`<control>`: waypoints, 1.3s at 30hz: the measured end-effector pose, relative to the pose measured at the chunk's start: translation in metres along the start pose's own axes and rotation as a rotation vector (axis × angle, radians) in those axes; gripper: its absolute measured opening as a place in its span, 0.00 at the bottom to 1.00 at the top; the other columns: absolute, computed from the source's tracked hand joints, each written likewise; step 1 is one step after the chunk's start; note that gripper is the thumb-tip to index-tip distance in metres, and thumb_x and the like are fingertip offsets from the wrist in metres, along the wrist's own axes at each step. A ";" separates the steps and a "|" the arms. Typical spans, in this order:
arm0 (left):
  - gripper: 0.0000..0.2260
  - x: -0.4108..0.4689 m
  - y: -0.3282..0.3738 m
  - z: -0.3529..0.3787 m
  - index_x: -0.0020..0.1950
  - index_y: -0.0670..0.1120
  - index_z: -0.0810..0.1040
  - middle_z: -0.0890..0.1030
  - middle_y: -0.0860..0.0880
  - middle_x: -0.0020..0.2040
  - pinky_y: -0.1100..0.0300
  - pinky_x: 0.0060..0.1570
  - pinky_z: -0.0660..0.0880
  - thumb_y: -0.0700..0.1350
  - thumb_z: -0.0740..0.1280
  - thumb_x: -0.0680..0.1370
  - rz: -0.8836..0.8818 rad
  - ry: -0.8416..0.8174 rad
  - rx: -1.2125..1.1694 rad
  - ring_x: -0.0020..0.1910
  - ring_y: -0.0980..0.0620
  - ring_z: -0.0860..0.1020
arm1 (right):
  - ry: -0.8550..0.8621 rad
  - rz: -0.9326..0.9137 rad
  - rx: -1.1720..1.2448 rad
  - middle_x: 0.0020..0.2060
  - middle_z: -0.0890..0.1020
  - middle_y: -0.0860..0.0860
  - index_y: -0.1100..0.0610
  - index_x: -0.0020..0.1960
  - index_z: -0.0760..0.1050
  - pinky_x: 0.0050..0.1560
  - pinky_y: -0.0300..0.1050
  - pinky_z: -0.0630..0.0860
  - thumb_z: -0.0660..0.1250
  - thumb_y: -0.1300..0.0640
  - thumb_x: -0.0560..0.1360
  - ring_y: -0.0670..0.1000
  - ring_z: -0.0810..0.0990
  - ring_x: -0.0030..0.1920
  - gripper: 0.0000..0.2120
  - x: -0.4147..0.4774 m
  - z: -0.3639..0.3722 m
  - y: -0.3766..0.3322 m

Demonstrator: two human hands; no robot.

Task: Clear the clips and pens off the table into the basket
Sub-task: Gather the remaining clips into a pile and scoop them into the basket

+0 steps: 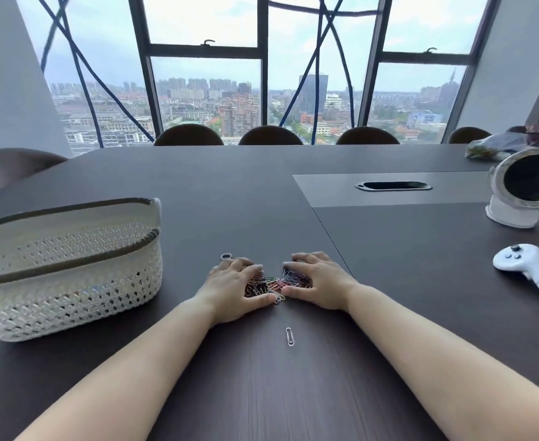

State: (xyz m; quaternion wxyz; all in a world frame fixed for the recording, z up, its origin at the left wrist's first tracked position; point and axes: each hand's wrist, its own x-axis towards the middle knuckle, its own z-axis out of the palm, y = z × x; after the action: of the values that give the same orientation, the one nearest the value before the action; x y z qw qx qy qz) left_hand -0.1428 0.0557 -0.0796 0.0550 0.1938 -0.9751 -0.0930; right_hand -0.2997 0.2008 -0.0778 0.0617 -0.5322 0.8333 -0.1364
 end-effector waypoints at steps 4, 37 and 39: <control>0.20 -0.002 0.000 0.003 0.57 0.53 0.73 0.72 0.51 0.57 0.55 0.60 0.68 0.64 0.61 0.73 0.033 0.097 -0.086 0.61 0.50 0.70 | 0.125 -0.059 0.014 0.58 0.74 0.46 0.46 0.57 0.74 0.64 0.45 0.66 0.63 0.36 0.71 0.50 0.68 0.61 0.20 -0.002 0.000 -0.004; 0.20 -0.107 -0.144 -0.170 0.55 0.47 0.81 0.78 0.47 0.60 0.55 0.59 0.68 0.54 0.52 0.81 -0.241 0.240 -0.268 0.57 0.49 0.75 | 0.567 -0.337 0.367 0.27 0.73 0.53 0.65 0.34 0.73 0.30 0.34 0.61 0.67 0.50 0.74 0.50 0.68 0.30 0.19 0.071 -0.062 -0.243; 0.18 -0.113 -0.148 -0.170 0.56 0.47 0.79 0.78 0.47 0.61 0.57 0.58 0.68 0.50 0.52 0.82 -0.229 0.256 -0.334 0.56 0.51 0.75 | 0.553 -0.343 0.355 0.28 0.74 0.54 0.65 0.35 0.74 0.29 0.33 0.60 0.66 0.49 0.74 0.51 0.69 0.30 0.19 0.076 -0.057 -0.251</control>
State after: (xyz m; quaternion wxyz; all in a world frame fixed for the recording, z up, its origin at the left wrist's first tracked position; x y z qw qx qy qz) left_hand 0.0398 -0.0621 0.0480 0.1984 0.3014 -0.9030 -0.2331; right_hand -0.1279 0.0416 0.0532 -0.0983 -0.5880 0.6805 -0.4259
